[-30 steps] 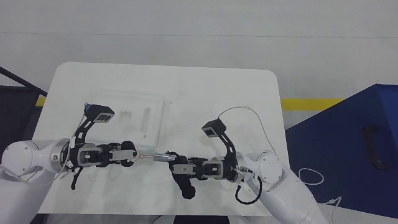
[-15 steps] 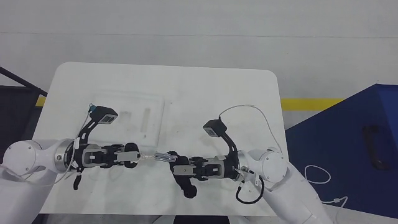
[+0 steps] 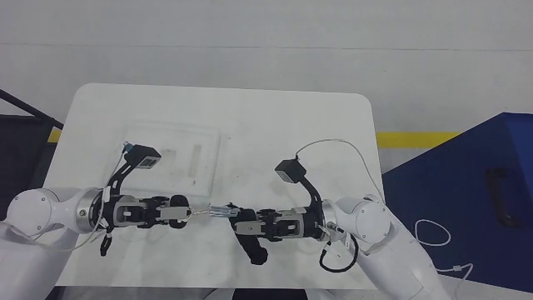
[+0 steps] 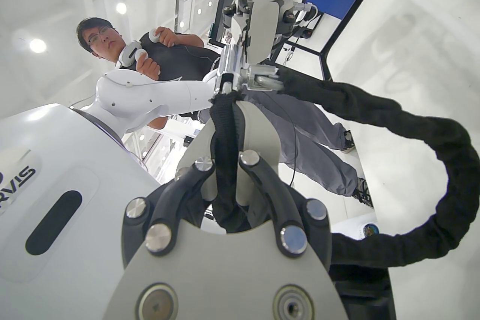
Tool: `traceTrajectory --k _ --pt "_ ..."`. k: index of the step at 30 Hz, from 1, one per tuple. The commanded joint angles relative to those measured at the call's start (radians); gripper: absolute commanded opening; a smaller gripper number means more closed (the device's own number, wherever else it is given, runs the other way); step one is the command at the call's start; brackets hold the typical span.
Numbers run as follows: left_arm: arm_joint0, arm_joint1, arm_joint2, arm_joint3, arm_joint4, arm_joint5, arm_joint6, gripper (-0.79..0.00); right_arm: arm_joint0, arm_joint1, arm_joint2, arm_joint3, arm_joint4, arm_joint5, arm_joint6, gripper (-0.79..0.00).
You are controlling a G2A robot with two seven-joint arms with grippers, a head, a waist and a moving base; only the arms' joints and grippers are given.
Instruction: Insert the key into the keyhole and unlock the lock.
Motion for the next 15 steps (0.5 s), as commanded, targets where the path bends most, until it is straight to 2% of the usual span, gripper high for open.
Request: traceTrajectory --k 1,15 --pt "0.001 -0.001 0.000 0.001 0.004 0.001 -0.003 -0.785 0.000 0.002 0.004 -0.002 -0.005 0.002 0.006 -0.785" --pt "-0.003 -0.011 0.007 -0.002 0.032 0.019 -0.013 -0.785 -0.008 0.014 0.027 -0.028 -0.028 0.010 0.033 -0.785"
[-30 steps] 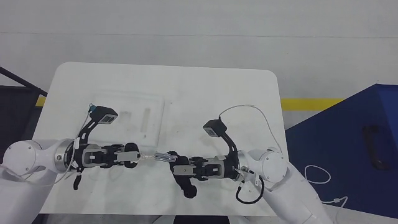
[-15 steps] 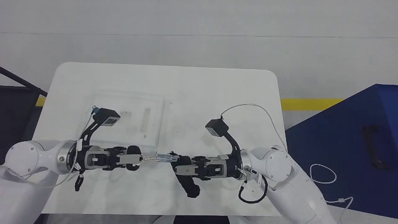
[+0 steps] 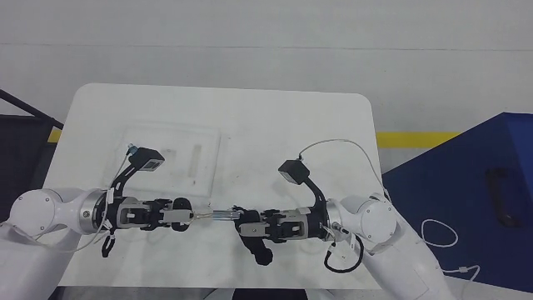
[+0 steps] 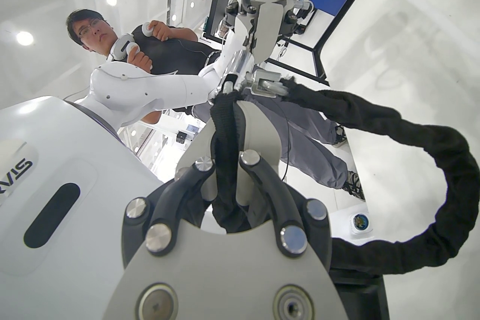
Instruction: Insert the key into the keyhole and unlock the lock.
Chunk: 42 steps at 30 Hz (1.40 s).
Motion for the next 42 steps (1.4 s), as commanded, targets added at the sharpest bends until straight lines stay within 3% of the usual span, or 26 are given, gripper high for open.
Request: traceTrajectory --k 1,42 --pt "-0.001 -0.001 0.001 -0.001 0.004 0.004 -0.002 -0.785 0.000 0.001 0.001 -0.003 -0.003 0.001 0.003 -0.785" --pt "0.006 -0.021 -0.001 -0.037 0.047 -0.012 -0.040 -0.785 0.011 0.011 -0.040 -0.009 0.037 0.024 0.029 -0.785"
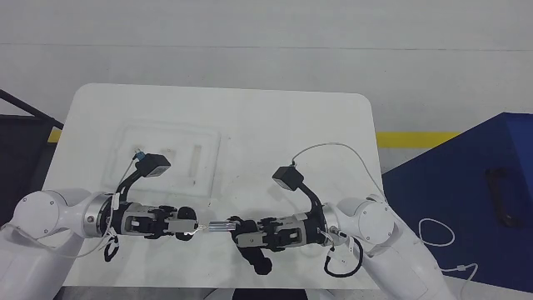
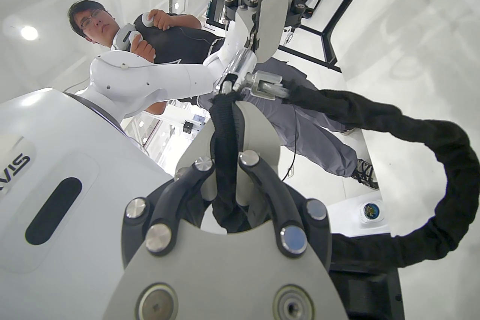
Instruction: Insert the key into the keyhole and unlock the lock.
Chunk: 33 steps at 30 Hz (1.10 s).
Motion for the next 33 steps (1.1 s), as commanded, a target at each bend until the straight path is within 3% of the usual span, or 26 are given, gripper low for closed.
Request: traceTrajectory --k 1,22,27,33 --pt "0.001 -0.001 0.001 0.000 0.001 -0.001 -0.001 -0.785 -0.001 0.000 -0.002 -0.002 0.000 0.000 0.001 -0.785" --pt "0.003 -0.004 0.002 -0.005 0.014 -0.003 0.001 -0.785 -0.005 0.001 -0.005 -0.006 0.016 -0.009 -0.012 -0.785" --pt "0.030 -0.010 -0.032 -0.092 0.127 -0.106 0.110 -0.785 -0.015 0.000 -0.005 -0.016 0.018 0.000 -0.037 -0.785" --pt "0.116 -0.014 -0.088 -0.198 0.253 -0.230 0.201 -0.785 -0.036 0.004 0.011 -0.024 0.060 -0.003 -0.052 -0.785"
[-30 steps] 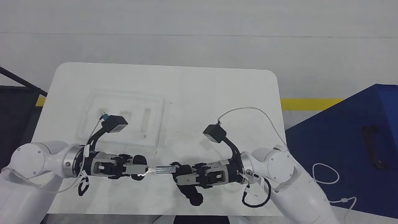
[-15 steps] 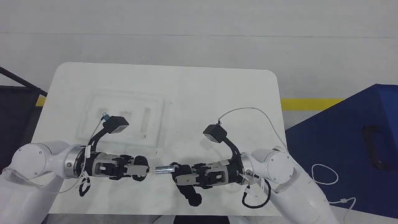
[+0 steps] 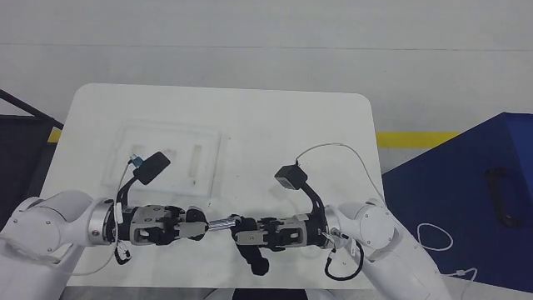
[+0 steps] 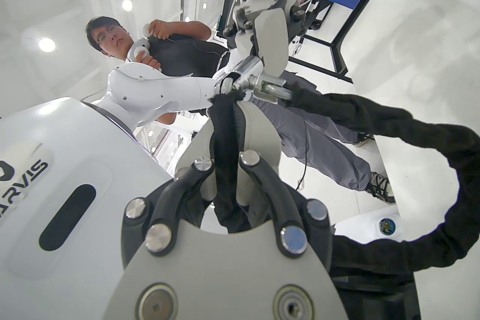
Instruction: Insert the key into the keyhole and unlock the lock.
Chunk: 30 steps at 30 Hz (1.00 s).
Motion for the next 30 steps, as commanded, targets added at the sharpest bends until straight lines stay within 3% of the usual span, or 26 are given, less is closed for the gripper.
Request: traceTrajectory --k 1,9,17,23,30 --pt "0.030 -0.001 -0.017 -0.036 0.052 -0.044 0.046 -0.785 -0.006 0.001 0.007 0.000 0.019 -0.002 -0.002 -0.785" --pt "0.149 0.000 -0.069 -0.090 0.215 -0.241 0.243 -0.785 -0.017 0.005 0.026 0.001 0.079 0.000 0.014 -0.785" --pt "0.223 -0.008 -0.133 -0.095 0.391 -0.402 0.406 -0.785 -0.017 0.003 0.012 0.004 0.095 0.010 0.025 -0.785" --pt "0.261 -0.031 -0.156 -0.125 0.592 -0.465 0.544 -0.785 -0.011 0.000 -0.004 0.016 0.100 0.013 0.025 -0.785" --pt "0.280 -0.063 -0.170 -0.174 0.852 -0.467 0.759 -0.785 -0.003 -0.003 -0.014 0.031 0.110 0.015 0.026 -0.785"
